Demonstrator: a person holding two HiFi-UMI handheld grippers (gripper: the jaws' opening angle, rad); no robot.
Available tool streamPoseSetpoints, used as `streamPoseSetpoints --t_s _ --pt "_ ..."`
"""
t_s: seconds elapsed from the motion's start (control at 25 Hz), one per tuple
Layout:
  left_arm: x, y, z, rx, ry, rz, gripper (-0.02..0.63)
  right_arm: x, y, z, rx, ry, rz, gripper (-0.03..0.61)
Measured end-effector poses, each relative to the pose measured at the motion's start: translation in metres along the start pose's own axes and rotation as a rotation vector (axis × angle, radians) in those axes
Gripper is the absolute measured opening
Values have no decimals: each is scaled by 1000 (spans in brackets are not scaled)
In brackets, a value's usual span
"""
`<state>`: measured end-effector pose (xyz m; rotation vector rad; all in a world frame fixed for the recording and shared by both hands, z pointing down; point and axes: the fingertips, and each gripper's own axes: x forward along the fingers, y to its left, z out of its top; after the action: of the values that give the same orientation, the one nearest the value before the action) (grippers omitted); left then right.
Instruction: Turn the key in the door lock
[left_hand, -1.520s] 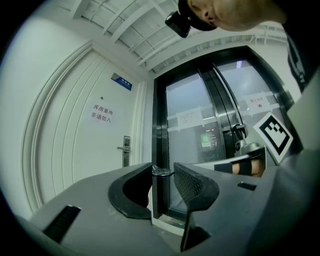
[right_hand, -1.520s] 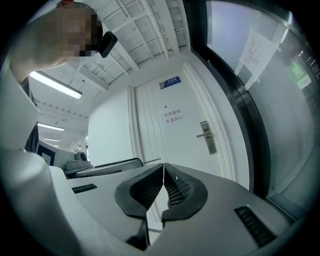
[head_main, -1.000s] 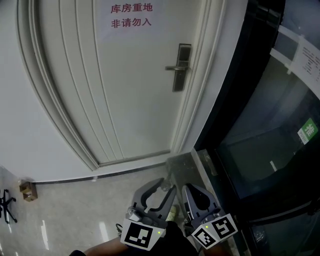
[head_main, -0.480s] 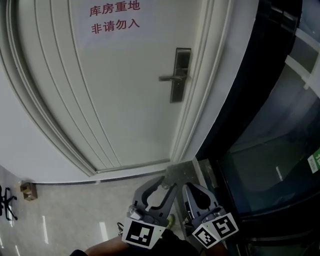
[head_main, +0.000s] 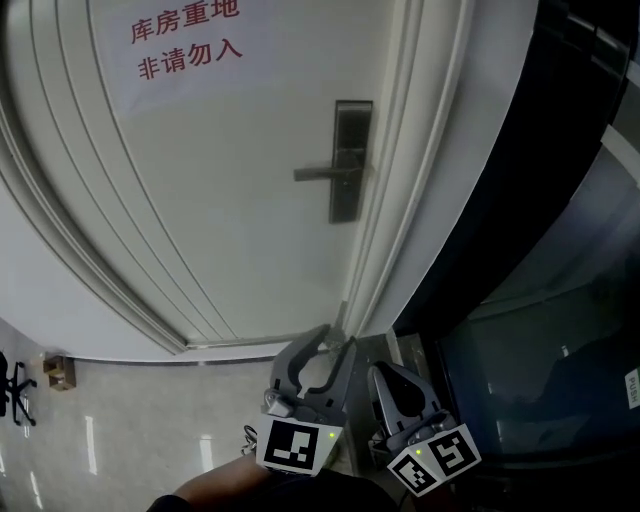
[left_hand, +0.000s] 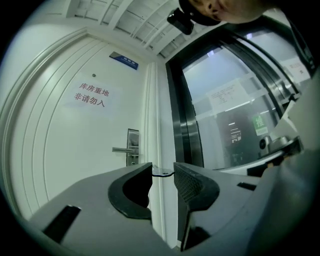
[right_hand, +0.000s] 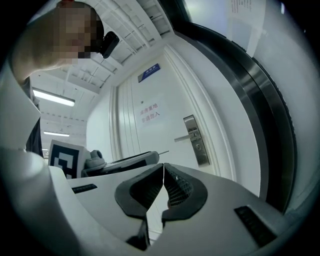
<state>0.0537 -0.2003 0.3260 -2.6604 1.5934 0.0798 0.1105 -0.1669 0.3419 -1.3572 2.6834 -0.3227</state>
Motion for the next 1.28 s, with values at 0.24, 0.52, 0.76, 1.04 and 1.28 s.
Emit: streamPoseSetpoints --t_s 0.24,0.52,0.76,1.04,1.28 --pt "64 19 -5 13 -12 81 130 13 -38 6 17 -5 -15 15" --pt "133 53 -21 4 -14 150 130 43 -70 11 -3 -7 -42 15" --pt "190 81 -34 1 11 187 130 78 -95 20 -9 0 -61 15" --pt "232 108 -46 21 8 237 130 99 -128 13 13 25 -92 15" --pt "246 112 -51 58 9 254 130 106 -142 10 26 33 -97 15"
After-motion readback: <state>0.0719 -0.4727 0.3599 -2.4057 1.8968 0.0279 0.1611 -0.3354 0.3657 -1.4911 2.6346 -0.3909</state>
